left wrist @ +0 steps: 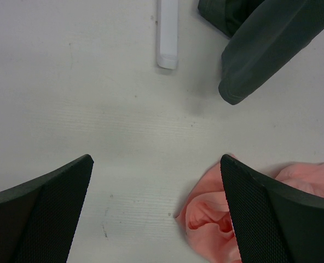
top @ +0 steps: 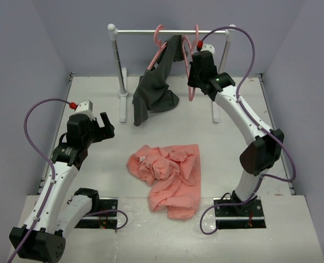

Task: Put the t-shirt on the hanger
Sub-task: Pick up the hanger from the clothesline.

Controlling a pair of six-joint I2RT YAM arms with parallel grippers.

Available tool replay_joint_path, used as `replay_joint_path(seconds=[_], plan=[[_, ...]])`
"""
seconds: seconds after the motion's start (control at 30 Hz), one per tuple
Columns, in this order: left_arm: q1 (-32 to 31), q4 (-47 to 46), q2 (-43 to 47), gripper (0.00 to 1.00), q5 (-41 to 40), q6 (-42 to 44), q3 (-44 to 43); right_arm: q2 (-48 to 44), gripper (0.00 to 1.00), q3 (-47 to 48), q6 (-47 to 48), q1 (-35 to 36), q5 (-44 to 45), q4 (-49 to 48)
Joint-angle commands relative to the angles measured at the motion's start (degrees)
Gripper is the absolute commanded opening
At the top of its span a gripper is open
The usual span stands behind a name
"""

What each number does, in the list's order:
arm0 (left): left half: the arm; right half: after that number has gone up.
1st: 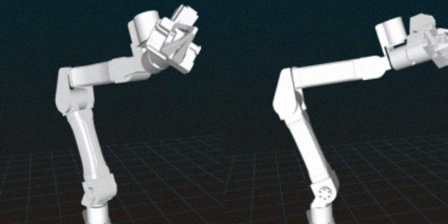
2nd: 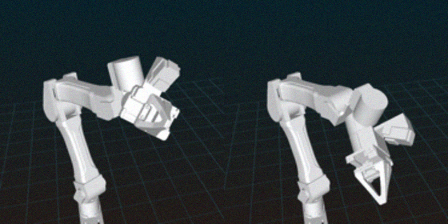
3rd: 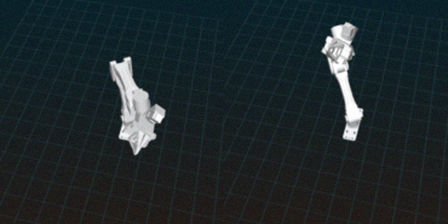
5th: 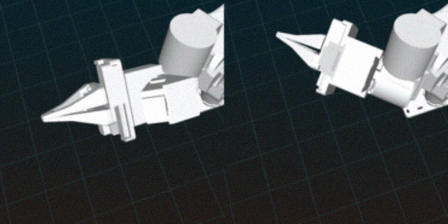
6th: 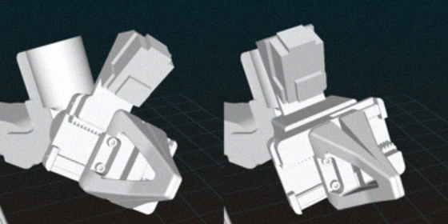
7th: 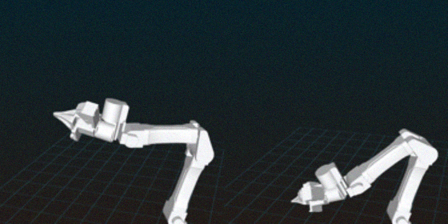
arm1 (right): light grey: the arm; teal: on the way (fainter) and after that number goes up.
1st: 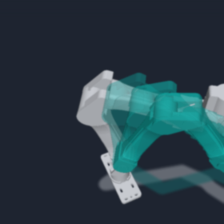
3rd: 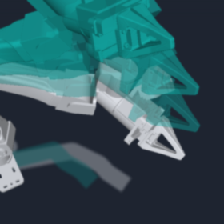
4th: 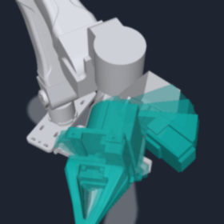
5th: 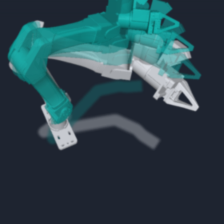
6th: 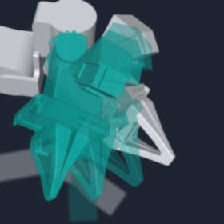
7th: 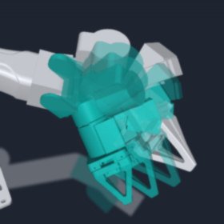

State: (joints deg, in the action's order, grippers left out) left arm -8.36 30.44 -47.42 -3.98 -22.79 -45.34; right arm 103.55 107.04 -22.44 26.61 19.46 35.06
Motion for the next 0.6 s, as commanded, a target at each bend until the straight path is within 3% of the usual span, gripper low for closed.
replay_joint_path(seconds=[0.0,0.27,0.57], plan=[[0.1,-2.4,-0.1,1.0,1.2,1.5,0.3,-1.2,0.04,-0.1,1.2,-0.3,-1.2,-1.3],[0.0,-2.4,-0.4,1.0,2.3,1.8,-0.2,-3.2,0.0,-1.6,5.8,-0.3,-0.1,-5.2],[-0.1,-3.9,0.4,1.0,9.8,2.3,-0.2,-7.9,0.0,-1.2,12.3,-0.8,3.4,-7.1]])
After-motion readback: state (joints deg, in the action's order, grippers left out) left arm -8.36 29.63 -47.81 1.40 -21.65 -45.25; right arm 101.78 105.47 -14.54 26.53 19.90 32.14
